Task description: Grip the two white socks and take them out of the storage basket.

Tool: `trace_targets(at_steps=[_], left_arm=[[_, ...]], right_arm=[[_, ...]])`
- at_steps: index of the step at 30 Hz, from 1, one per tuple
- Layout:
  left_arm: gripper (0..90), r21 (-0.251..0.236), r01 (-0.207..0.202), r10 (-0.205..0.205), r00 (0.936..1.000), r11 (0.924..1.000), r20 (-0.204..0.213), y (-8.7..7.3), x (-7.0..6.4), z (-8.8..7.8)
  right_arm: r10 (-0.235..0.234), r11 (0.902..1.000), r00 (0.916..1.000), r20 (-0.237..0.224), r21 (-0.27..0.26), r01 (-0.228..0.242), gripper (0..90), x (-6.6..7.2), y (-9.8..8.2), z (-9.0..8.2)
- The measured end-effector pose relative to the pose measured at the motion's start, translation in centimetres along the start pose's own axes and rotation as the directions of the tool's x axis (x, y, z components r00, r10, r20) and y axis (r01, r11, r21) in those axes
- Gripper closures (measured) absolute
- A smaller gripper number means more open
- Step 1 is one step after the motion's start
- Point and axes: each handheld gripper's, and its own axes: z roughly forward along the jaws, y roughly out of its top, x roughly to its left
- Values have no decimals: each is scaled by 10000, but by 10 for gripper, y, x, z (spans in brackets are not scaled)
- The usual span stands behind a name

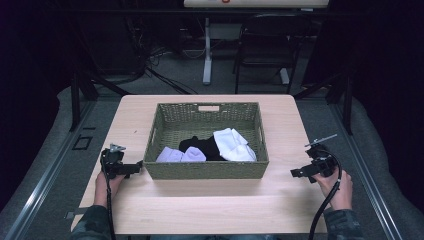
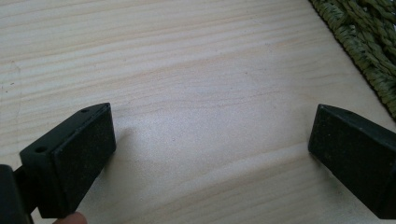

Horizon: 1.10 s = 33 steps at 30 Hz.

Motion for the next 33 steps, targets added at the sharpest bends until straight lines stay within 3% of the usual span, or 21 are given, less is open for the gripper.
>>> trace_targets(at_steps=[7, 15, 19, 23, 33], left_arm=[[3, -12, 23, -23, 10000, 10000, -25, 0, 0, 0], [3, -14, 26, -26, 10000, 10000, -35, 0, 0, 0], [3, -14, 25, -25, 10000, 10000, -32, 0, 0, 0], [3, -10, 16, -16, 10000, 10000, -22, 0, 0, 0], [3, -4, 6, -6, 10000, 10000, -16, 0, 0, 0]], right_arm=[[-244, 9986, 9997, -87, 472, 248, 17, 1, 14, -8], [-611, 9942, 9979, 200, 897, 591, 13, 5, 30, -20], [-520, 9965, 9985, 183, 659, 507, 13, 10, 37, -25], [-811, 9929, 9966, 162, 889, 793, 13, 14, 45, -32], [-1155, 9902, 9931, 226, 811, 1133, 14, 20, 73, -46]])
